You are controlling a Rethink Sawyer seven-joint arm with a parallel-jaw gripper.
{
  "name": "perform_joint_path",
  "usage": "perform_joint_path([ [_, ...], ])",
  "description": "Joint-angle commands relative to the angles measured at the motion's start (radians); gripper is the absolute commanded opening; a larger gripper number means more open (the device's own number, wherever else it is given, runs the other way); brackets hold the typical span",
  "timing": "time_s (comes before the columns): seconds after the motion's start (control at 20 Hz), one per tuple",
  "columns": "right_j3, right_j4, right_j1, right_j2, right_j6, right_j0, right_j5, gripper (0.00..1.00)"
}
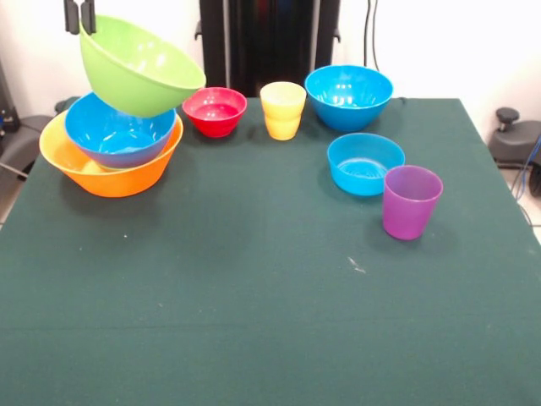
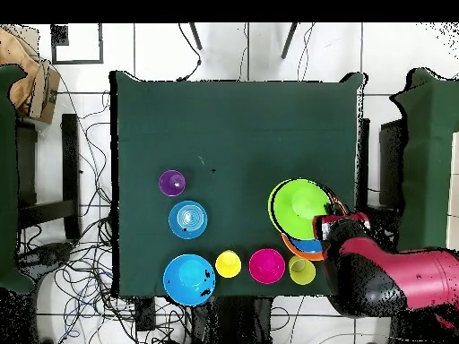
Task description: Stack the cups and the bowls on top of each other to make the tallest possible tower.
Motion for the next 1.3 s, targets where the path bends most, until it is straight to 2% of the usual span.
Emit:
perform_joint_path([
  [0.05,0.060,-0.069,0.037,-0.088,0.024,0.076,-0.063,0.00],
  [0.8,0.040,-0.071,0.052,-0.125,-0.005,0.108,-0.073,0.00],
  [1.3,0.039,-0.067,0.058,-0.129,-0.021,0.106,-0.079,0.00],
])
